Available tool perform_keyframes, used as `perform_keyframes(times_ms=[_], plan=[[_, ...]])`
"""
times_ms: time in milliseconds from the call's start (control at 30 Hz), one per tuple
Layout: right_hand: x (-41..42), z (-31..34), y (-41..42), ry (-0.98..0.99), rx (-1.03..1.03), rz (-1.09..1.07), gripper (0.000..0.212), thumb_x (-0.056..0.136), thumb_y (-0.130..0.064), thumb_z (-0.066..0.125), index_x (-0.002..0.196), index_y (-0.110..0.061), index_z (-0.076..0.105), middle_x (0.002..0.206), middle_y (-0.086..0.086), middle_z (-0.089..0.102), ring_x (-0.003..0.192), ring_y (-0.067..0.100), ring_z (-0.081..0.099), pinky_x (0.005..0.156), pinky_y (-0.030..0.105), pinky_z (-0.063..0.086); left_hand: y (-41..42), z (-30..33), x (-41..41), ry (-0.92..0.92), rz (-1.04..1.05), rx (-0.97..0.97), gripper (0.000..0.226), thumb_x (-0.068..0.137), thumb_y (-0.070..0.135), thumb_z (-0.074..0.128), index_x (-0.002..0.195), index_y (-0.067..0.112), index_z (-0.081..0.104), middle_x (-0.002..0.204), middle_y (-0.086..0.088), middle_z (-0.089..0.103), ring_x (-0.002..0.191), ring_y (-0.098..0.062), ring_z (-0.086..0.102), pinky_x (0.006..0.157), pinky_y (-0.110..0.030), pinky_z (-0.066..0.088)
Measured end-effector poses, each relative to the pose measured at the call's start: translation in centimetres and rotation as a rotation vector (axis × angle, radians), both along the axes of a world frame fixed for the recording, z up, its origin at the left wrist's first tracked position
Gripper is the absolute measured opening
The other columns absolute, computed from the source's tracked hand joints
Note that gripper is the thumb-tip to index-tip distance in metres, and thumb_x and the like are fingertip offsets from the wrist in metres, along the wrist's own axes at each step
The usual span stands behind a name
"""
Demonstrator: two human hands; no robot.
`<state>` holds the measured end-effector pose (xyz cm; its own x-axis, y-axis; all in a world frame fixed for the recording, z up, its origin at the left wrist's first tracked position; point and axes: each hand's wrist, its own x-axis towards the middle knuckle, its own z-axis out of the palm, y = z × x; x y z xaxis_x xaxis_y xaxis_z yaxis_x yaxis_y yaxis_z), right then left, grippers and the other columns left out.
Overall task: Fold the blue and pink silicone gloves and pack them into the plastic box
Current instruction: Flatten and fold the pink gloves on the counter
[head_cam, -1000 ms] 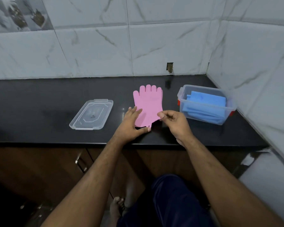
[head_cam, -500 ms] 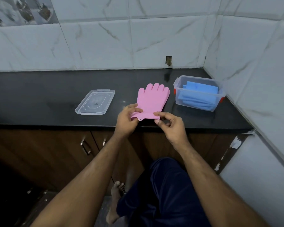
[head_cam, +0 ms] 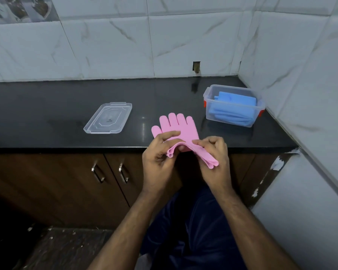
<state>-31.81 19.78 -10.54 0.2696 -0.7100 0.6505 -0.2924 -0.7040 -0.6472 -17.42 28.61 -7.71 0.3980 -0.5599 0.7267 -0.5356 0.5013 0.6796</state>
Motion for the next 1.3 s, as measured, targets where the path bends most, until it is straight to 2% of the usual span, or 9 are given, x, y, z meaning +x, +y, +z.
perform_keyframes(times_ms=[133, 267, 433, 667, 767, 900, 1033, 1167, 1300], plan=[[-0.3, 0.6, -0.3, 0.013, -0.004, 0.079, 0.032, 0.080, -0.024, 0.084, 0.107, -0.009, 0.077, 0.118, -0.001, 0.069, 0.112, 0.018, 0.061, 0.089, 0.022, 0.052, 0.5, 0.2, -0.5, 0.113, -0.053, -0.013, 0.012, 0.089, 0.006, 0.075, 0.100, 0.000, 0.077, 0.109, -0.010, 0.074, 0.106, -0.027, 0.071, 0.090, -0.037, 0.056], [-0.1, 0.6, 0.2, -0.003, 0.000, 0.111, 0.021, 0.087, -0.015, 0.070, 0.106, -0.009, 0.078, 0.110, -0.007, 0.070, 0.103, 0.020, 0.067, 0.091, 0.025, 0.053, 1.2, -1.1, 0.1, 0.097, -0.043, 0.147, 0.038, 0.082, 0.002, 0.077, 0.119, 0.003, 0.070, 0.116, -0.007, 0.074, 0.109, -0.019, 0.071, 0.089, -0.031, 0.059], [-0.6, 0.4, -0.6, 0.123, -0.029, 0.064, 0.030, 0.088, 0.008, 0.069, 0.108, -0.012, 0.077, 0.108, -0.001, 0.076, 0.102, 0.020, 0.068, 0.092, 0.034, 0.054, 0.4, -2.2, 2.6, 0.079, 0.036, 0.276, 0.028, 0.080, -0.011, 0.072, 0.100, 0.006, 0.080, 0.097, 0.001, 0.079, 0.094, -0.012, 0.074, 0.083, -0.035, 0.061], [-0.1, 1.2, -1.3, -0.023, 0.140, 0.093, 0.030, 0.090, -0.011, 0.078, 0.110, -0.023, 0.059, 0.090, -0.011, 0.070, 0.078, 0.006, 0.070, 0.054, 0.026, 0.058, -1.4, -0.7, 4.8, 0.075, 0.029, 0.367, 0.033, 0.088, 0.002, 0.064, 0.091, 0.031, 0.081, 0.087, 0.017, 0.078, 0.082, -0.002, 0.073, 0.070, -0.016, 0.053], [0.9, 1.6, -2.0, 0.026, 0.111, -0.007, 0.023, 0.092, -0.017, 0.074, 0.110, -0.020, 0.060, 0.084, -0.009, 0.070, 0.074, 0.009, 0.069, 0.056, 0.033, 0.056, -2.3, -0.2, 5.2, 0.116, 0.028, 0.422, 0.031, 0.091, 0.003, 0.060, 0.083, 0.028, 0.077, 0.076, 0.012, 0.075, 0.069, 0.000, 0.064, 0.062, -0.017, 0.048], [3.1, 3.1, -4.1, 0.256, 0.157, -0.250, 0.022, 0.105, -0.033, 0.047, 0.106, -0.017, 0.062, 0.079, 0.001, 0.069, 0.073, 0.023, 0.067, 0.066, 0.036, 0.051, -4.4, 0.5, 6.0, 0.151, 0.093, 0.566, 0.028, 0.098, 0.012, 0.056, 0.078, -0.007, 0.062, 0.067, -0.011, 0.054, 0.068, -0.011, 0.040, 0.061, -0.030, 0.033], [4.9, 4.6, -6.1, 0.489, 0.317, -0.309, 0.046, 0.107, -0.052, 0.031, 0.087, -0.020, 0.058, 0.083, -0.001, 0.065, 0.078, 0.019, 0.062, 0.075, 0.040, 0.054, -6.1, 1.3, 6.5, 0.206, 0.191, 0.694, 0.053, 0.103, 0.037, 0.056, 0.062, 0.014, 0.033, 0.064, -0.006, 0.034, 0.059, -0.017, 0.029, 0.052, -0.031, 0.021], [5.7, 4.7, -7.5, 0.626, 0.399, -0.343, 0.045, 0.106, -0.052, 0.034, 0.074, -0.025, 0.051, 0.081, -0.003, 0.062, 0.072, 0.014, 0.057, 0.067, 0.033, 0.045, -7.4, 1.1, 6.8, 0.346, 0.226, 0.814, 0.041, 0.101, 0.035, 0.057, 0.067, 0.013, 0.049, 0.069, -0.007, 0.050, 0.064, -0.022, 0.044, 0.059, -0.031, 0.033], [5.7, 4.9, -7.9, 0.653, 0.456, -0.325, 0.044, 0.106, -0.050, 0.036, 0.087, -0.021, 0.062, 0.086, -0.002, 0.064, 0.080, 0.016, 0.060, 0.070, 0.033, 0.043, -7.7, 1.3, 7.0, 0.401, 0.220, 0.864, 0.035, 0.099, 0.032, 0.058, 0.081, 0.003, 0.067, 0.083, -0.014, 0.068, 0.073, -0.026, 0.059, 0.066, -0.032, 0.045]])
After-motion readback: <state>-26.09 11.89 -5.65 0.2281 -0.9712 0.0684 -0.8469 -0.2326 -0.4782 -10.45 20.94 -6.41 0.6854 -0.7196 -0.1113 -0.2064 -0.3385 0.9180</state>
